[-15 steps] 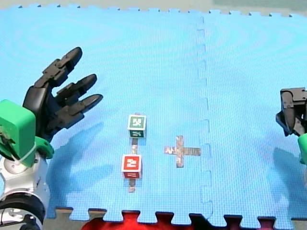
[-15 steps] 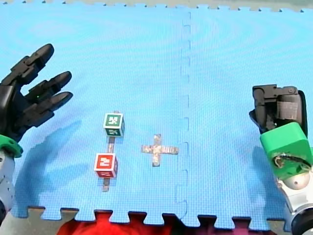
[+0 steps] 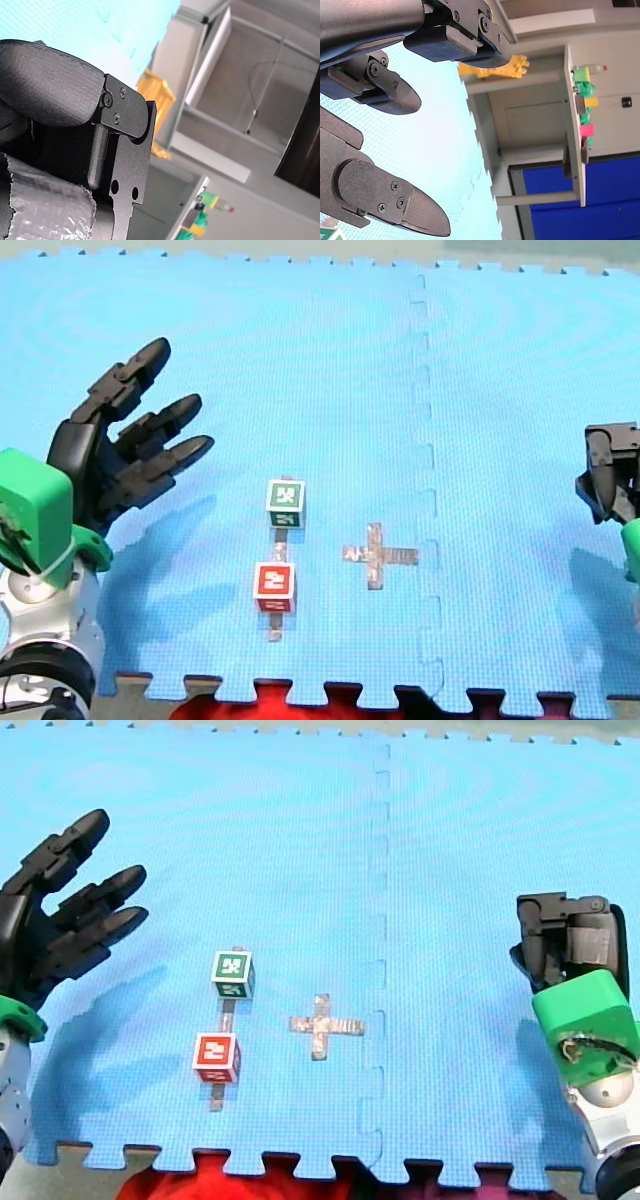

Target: Stack cube left

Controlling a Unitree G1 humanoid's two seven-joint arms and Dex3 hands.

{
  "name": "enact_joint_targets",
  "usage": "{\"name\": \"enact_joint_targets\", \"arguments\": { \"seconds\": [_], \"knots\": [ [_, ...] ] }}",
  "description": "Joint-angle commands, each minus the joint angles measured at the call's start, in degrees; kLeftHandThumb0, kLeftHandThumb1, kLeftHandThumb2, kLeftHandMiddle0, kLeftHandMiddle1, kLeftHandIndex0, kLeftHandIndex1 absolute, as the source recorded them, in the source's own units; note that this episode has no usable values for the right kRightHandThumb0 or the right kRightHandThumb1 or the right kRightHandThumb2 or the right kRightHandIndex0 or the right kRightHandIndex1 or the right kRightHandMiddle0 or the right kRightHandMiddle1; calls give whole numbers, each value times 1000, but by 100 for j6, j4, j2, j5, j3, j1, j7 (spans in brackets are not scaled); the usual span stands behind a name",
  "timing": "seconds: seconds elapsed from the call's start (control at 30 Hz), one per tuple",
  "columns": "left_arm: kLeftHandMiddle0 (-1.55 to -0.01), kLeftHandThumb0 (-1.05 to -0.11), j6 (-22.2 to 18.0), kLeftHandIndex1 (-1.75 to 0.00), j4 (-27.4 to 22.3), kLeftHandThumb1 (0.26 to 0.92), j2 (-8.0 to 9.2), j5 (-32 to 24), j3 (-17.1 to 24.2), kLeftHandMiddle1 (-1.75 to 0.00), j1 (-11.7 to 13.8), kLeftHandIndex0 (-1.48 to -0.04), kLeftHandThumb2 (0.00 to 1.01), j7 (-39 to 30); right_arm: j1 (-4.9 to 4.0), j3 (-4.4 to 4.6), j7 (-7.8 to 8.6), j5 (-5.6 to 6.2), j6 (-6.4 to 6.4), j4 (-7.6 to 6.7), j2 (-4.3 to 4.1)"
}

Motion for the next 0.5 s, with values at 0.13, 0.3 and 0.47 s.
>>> {"name": "enact_joint_targets", "arguments": {
  "seconds": [0.13, 0.3, 0.47],
  "knots": [
    [-678, -324, 17, 0, -17, 685, 19, -2, -11, -5, 17, -442, 0, 31, 14, -7, -21, 13, 6, -27, -10],
    [-681, -331, 20, -1, -26, 685, 15, 0, -16, -5, 21, -443, 0, 44, 16, 2, -45, -1, 16, -45, -10],
    [-683, -344, 33, 0, -23, 686, 27, -9, -10, -4, 23, -443, 1, 27, 19, 11, -70, -15, 27, -55, -10]
  ]
}}
